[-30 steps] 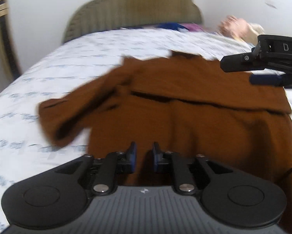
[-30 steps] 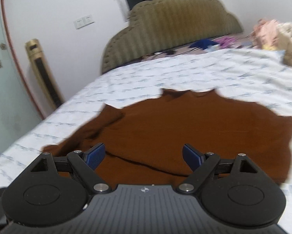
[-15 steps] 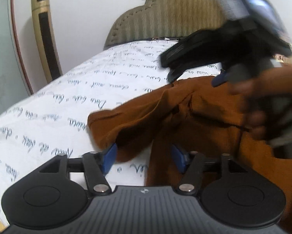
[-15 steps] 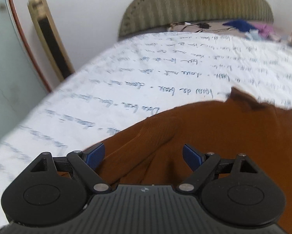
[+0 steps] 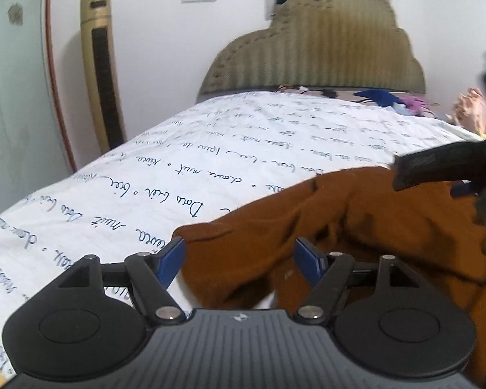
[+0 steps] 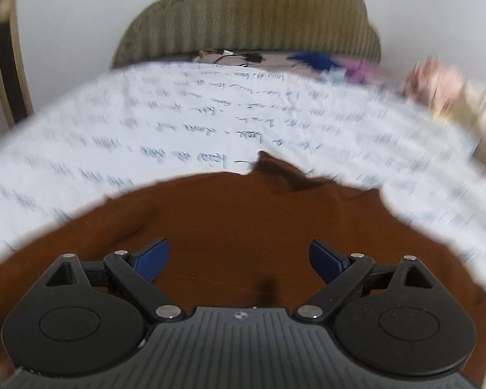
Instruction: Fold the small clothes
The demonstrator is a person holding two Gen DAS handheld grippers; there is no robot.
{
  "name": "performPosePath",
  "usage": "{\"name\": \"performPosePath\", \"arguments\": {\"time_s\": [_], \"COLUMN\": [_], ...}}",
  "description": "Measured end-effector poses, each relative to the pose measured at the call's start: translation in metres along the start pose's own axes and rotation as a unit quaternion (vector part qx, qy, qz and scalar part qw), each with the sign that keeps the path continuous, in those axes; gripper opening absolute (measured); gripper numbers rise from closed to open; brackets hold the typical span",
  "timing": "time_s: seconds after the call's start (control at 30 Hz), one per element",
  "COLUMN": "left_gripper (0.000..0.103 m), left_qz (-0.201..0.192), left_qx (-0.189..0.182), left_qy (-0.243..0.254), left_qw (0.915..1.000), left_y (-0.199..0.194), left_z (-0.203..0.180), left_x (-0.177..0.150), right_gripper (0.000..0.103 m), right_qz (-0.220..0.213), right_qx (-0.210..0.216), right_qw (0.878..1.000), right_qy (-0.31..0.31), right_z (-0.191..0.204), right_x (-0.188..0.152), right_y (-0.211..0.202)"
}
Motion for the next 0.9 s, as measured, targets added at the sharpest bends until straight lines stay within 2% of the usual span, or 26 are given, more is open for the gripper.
{"name": "performPosePath", "arguments": {"time_s": [0.07, 0.13, 0.23, 0.27, 0.33, 0.37, 0.43, 0.5, 0.6, 0.67, 0.7, 0.77, 0.83, 0.9], "left_gripper": [0.074, 0.074, 0.074, 0.073, 0.073, 0.073, 0.074, 0.074, 0.074, 0.074, 0.075, 0.077, 0.077, 0.077], "left_qz": [0.018, 0.034, 0.079, 0.083, 0.067, 0.063, 0.067, 0.069, 0.074, 0.072, 0.070, 0.067, 0.064, 0.064], "left_qx": [0.018, 0.013, -0.026, -0.038, -0.031, -0.025, -0.028, -0.045, -0.045, -0.048, -0.046, -0.042, -0.040, -0.042], "left_qy": [-0.020, -0.046, -0.043, -0.031, 0.001, 0.020, 0.043, 0.038, 0.026, 0.023, 0.024, 0.031, 0.037, 0.037], "left_qw": [0.9995, 0.9983, 0.9956, 0.9954, 0.9973, 0.9975, 0.9964, 0.9959, 0.9959, 0.9960, 0.9962, 0.9964, 0.9965, 0.9964], "left_y": [0.015, 0.027, 0.044, 0.044, 0.038, 0.037, 0.036, 0.033, 0.034, 0.033, 0.033, 0.034, 0.030, 0.027], "left_z": [0.004, 0.006, -0.007, -0.014, -0.023, -0.026, -0.029, -0.028, -0.023, -0.023, -0.023, -0.024, -0.026, -0.028], "left_x": [0.002, 0.002, -0.011, -0.014, -0.019, -0.021, -0.026, -0.029, -0.033, -0.035, -0.036, -0.037, -0.039, -0.040], "right_gripper": [0.091, 0.092, 0.097, 0.097, 0.098, 0.098, 0.098, 0.101, 0.101, 0.101, 0.100, 0.099, 0.094, 0.085], "right_qz": [0.020, 0.034, 0.051, 0.060, 0.082, 0.087, 0.074, 0.045, 0.023, 0.004, -0.008, -0.005, 0.029, 0.065], "right_qx": [0.050, 0.081, 0.080, 0.083, 0.085, 0.071, 0.007, -0.040, -0.048, -0.071, -0.061, 0.014, 0.107, 0.178], "right_qw": [0.997, 0.994, 0.996, 0.995, 0.992, 0.991, 0.991, 0.990, 0.996, 0.997, 0.998, 0.998, 0.983, 0.959], "right_qy": [0.053, 0.058, 0.004, -0.014, -0.051, -0.072, -0.113, -0.127, -0.074, -0.028, 0.002, 0.066, 0.146, 0.210], "right_z": [0.001, 0.021, 0.069, 0.087, 0.117, 0.124, 0.119, 0.096, 0.045, 0.007, -0.009, -0.025, -0.031, -0.029], "right_x": [0.005, 0.007, 0.005, 0.002, -0.004, -0.008, -0.008, -0.005, 0.000, 0.004, 0.006, 0.004, -0.003, -0.012], "right_y": [0.005, 0.012, 0.025, 0.029, 0.041, 0.043, 0.047, 0.041, 0.023, 0.010, 0.004, -0.002, 0.001, 0.010]}}
Point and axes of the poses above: each gripper's, at about its wrist camera, not at the fingertips, and y roughly the way its jaws point, z to its left, x to its top, the point moved 9 cm from there along y, roughly the way its jaws point, and after that the axes turned 1 degree about y, right-handed, at the moved point
